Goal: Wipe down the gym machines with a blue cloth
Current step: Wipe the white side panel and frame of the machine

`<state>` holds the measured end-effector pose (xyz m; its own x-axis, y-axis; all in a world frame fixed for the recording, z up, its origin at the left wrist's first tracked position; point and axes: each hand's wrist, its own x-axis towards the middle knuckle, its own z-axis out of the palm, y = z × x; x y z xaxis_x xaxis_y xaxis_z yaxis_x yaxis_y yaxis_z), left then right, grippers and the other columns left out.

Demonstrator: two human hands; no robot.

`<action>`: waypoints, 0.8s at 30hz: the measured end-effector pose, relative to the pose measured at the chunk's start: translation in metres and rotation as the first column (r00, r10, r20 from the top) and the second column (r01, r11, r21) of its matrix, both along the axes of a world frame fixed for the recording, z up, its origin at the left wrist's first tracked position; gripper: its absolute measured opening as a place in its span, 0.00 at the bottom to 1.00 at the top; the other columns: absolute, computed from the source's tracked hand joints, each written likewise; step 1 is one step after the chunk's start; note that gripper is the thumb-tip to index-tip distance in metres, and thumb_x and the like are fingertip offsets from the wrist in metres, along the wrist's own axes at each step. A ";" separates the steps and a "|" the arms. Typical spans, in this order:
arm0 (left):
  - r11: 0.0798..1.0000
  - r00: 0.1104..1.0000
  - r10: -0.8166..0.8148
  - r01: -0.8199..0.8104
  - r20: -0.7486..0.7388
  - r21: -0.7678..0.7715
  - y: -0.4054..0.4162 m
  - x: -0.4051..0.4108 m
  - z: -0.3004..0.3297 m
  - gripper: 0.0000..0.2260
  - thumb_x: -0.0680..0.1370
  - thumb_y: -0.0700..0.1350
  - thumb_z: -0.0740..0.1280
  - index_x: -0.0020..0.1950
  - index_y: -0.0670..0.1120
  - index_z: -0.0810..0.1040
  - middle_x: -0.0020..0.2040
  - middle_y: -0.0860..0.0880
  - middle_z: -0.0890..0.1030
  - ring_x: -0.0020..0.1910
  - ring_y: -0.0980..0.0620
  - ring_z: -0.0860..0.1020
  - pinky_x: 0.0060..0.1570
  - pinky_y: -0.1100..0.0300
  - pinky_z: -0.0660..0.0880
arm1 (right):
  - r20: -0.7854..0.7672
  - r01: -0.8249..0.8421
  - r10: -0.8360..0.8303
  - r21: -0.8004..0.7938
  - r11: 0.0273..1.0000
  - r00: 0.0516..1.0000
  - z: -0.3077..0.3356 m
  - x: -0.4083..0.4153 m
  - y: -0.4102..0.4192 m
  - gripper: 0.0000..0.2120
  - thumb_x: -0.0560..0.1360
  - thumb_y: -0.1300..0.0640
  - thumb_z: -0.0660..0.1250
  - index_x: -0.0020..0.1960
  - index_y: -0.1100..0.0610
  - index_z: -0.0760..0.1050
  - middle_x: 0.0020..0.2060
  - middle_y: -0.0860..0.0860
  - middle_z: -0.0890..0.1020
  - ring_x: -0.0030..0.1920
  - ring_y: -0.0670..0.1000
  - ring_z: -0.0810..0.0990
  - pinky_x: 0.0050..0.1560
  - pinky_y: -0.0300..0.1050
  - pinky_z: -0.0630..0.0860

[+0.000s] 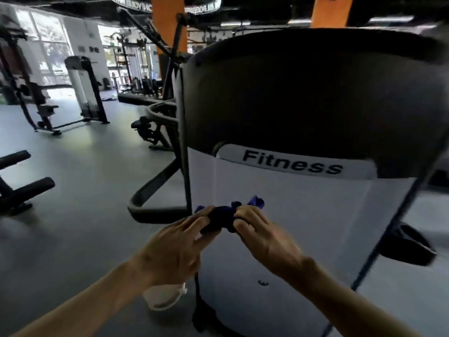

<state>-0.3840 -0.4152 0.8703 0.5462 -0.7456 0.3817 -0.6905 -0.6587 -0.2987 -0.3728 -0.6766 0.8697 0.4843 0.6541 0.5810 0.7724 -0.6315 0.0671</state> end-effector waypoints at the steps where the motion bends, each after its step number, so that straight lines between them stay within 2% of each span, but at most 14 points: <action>1: 0.999 0.999 -0.045 0.045 0.005 -0.011 -0.029 -0.006 0.009 0.31 0.73 0.45 0.70 0.77 0.44 0.73 0.75 0.38 0.71 0.76 0.43 0.66 0.70 0.53 0.73 | -0.001 0.017 -0.017 0.016 1.000 1.000 0.008 -0.015 -0.031 0.14 0.78 0.66 0.70 0.57 0.57 0.68 0.59 0.54 0.74 0.56 0.53 0.75 0.41 0.42 0.79; 4: 0.988 0.988 -0.151 0.152 0.035 -0.032 -0.122 -0.030 0.029 0.31 0.76 0.44 0.65 0.79 0.42 0.65 0.75 0.37 0.71 0.71 0.41 0.74 0.66 0.52 0.77 | 0.068 0.085 -0.089 0.064 0.994 0.994 0.027 -0.062 -0.128 0.16 0.79 0.65 0.70 0.63 0.59 0.69 0.59 0.55 0.74 0.57 0.55 0.76 0.45 0.40 0.78; 7: 0.974 0.971 -0.221 0.225 0.088 -0.033 -0.215 -0.051 0.042 0.29 0.78 0.44 0.61 0.79 0.38 0.65 0.76 0.36 0.68 0.70 0.39 0.75 0.63 0.51 0.80 | 0.074 0.202 -0.208 0.080 0.976 0.975 0.041 -0.102 -0.221 0.24 0.78 0.64 0.72 0.70 0.60 0.68 0.61 0.56 0.75 0.59 0.55 0.77 0.48 0.46 0.82; 9: 0.963 0.955 -0.257 0.266 0.148 -0.050 -0.272 -0.064 0.052 0.27 0.80 0.44 0.61 0.78 0.37 0.68 0.76 0.36 0.68 0.70 0.40 0.75 0.64 0.52 0.77 | 0.082 0.244 -0.253 0.108 0.964 0.964 0.050 -0.127 -0.270 0.23 0.76 0.64 0.74 0.68 0.59 0.70 0.59 0.55 0.75 0.57 0.55 0.78 0.47 0.49 0.83; 12: 0.944 0.915 -0.300 0.325 0.271 -0.053 -0.344 -0.081 0.067 0.21 0.84 0.43 0.62 0.75 0.36 0.73 0.74 0.36 0.71 0.71 0.39 0.74 0.70 0.50 0.74 | 0.123 0.280 -0.295 0.127 0.952 0.948 0.065 -0.158 -0.328 0.19 0.73 0.64 0.77 0.61 0.60 0.77 0.56 0.55 0.77 0.53 0.53 0.79 0.46 0.46 0.83; 14: 0.935 0.877 -0.325 0.354 0.353 -0.020 -0.382 -0.085 0.078 0.18 0.84 0.42 0.65 0.72 0.36 0.76 0.73 0.35 0.73 0.71 0.39 0.75 0.70 0.49 0.75 | 0.128 0.320 -0.337 0.135 0.938 0.933 0.073 -0.170 -0.362 0.19 0.72 0.63 0.78 0.60 0.60 0.77 0.56 0.55 0.77 0.53 0.52 0.78 0.45 0.45 0.82; 18: 0.913 0.849 -0.373 0.407 0.373 -0.013 -0.444 -0.082 0.098 0.14 0.84 0.40 0.68 0.69 0.36 0.79 0.72 0.36 0.75 0.76 0.39 0.71 0.64 0.48 0.80 | 0.148 0.373 -0.398 0.171 0.912 0.905 0.082 -0.182 -0.417 0.19 0.73 0.59 0.73 0.62 0.57 0.73 0.59 0.55 0.76 0.58 0.52 0.77 0.46 0.46 0.83; 20: 0.904 0.845 -0.389 0.428 0.368 -0.027 -0.467 -0.080 0.104 0.14 0.84 0.39 0.70 0.68 0.36 0.79 0.72 0.36 0.76 0.77 0.39 0.69 0.65 0.47 0.79 | 0.163 0.381 -0.411 0.186 0.906 0.897 0.086 -0.183 -0.435 0.20 0.72 0.58 0.72 0.62 0.57 0.72 0.59 0.55 0.76 0.59 0.54 0.77 0.46 0.45 0.84; 22: 0.894 0.833 -0.408 0.447 0.373 -0.020 -0.491 -0.074 0.109 0.14 0.82 0.37 0.70 0.68 0.35 0.79 0.71 0.36 0.76 0.77 0.38 0.69 0.66 0.46 0.78 | 0.171 0.391 -0.424 0.197 0.899 0.889 0.086 -0.180 -0.456 0.20 0.71 0.60 0.73 0.61 0.58 0.73 0.58 0.56 0.77 0.58 0.54 0.78 0.46 0.45 0.84; 24: 0.890 0.824 -0.409 0.454 0.392 -0.026 -0.513 -0.065 0.112 0.12 0.85 0.38 0.66 0.67 0.35 0.78 0.70 0.36 0.76 0.76 0.38 0.71 0.66 0.46 0.78 | 0.178 0.400 -0.438 0.211 0.892 0.881 0.086 -0.170 -0.476 0.20 0.70 0.64 0.77 0.59 0.58 0.74 0.57 0.56 0.77 0.56 0.54 0.78 0.44 0.44 0.83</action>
<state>-0.4490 -0.9281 0.9818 -0.0182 -0.8113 0.5844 -0.7670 -0.3636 -0.5287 -0.5428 -1.1527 0.9557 0.5428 0.3045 0.7827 0.4111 -0.9090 0.0686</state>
